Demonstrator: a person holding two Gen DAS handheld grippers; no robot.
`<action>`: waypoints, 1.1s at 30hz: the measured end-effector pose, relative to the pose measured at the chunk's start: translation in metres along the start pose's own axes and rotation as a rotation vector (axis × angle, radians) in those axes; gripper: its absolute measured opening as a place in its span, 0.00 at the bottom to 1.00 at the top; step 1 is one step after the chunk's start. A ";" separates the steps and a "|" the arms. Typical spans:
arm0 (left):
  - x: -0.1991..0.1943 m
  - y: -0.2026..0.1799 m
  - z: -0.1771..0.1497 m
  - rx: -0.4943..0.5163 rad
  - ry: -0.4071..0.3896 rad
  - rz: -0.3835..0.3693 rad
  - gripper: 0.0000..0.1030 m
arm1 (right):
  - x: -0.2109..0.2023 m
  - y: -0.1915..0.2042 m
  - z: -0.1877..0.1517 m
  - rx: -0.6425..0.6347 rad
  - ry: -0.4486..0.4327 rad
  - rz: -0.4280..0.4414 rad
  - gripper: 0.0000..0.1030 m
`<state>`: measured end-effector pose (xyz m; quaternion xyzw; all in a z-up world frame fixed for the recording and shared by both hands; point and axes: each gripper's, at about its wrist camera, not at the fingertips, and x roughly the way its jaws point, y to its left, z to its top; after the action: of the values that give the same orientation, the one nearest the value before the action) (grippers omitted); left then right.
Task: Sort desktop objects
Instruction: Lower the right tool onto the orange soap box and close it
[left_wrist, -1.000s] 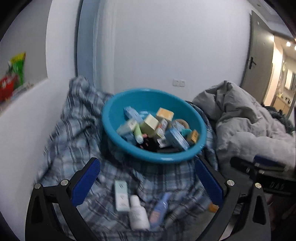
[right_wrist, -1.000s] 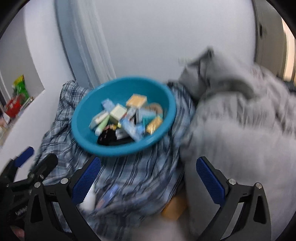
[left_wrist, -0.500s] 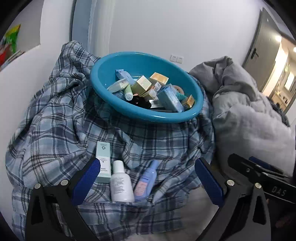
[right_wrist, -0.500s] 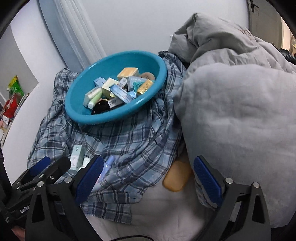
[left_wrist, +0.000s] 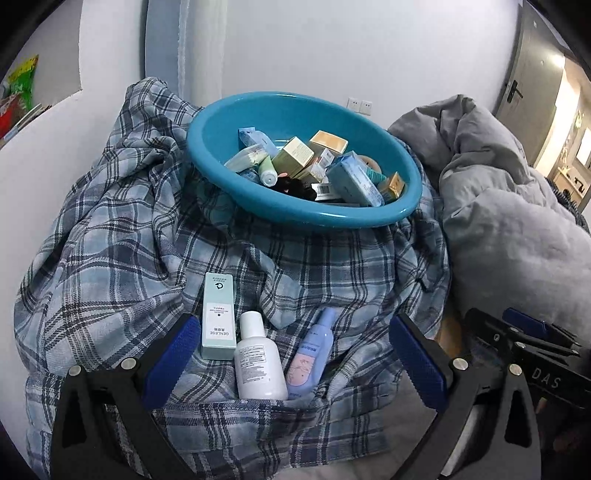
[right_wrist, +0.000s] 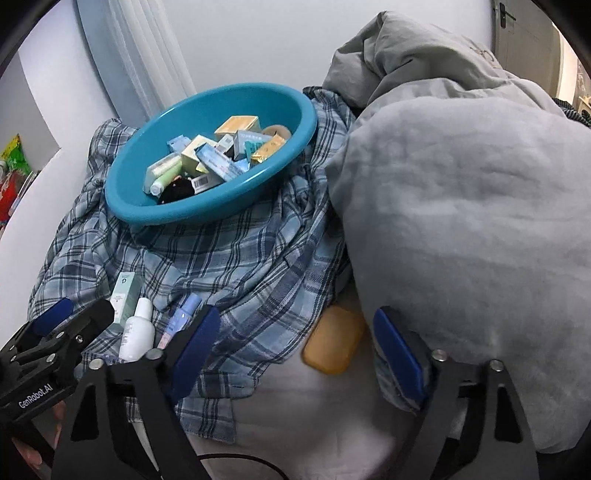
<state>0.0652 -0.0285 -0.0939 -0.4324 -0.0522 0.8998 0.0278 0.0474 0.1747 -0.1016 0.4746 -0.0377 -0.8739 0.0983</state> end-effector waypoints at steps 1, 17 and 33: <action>0.001 -0.001 0.000 0.006 0.001 0.005 1.00 | 0.001 0.000 -0.001 0.001 0.002 0.000 0.72; 0.016 -0.011 -0.007 0.049 0.013 0.036 1.00 | 0.046 -0.007 -0.023 0.064 0.086 -0.068 0.30; 0.022 -0.010 -0.008 0.040 0.029 0.016 1.00 | 0.061 -0.007 -0.026 0.070 0.099 -0.156 0.48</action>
<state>0.0577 -0.0157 -0.1141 -0.4450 -0.0302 0.8945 0.0299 0.0365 0.1695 -0.1669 0.5218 -0.0260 -0.8525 0.0150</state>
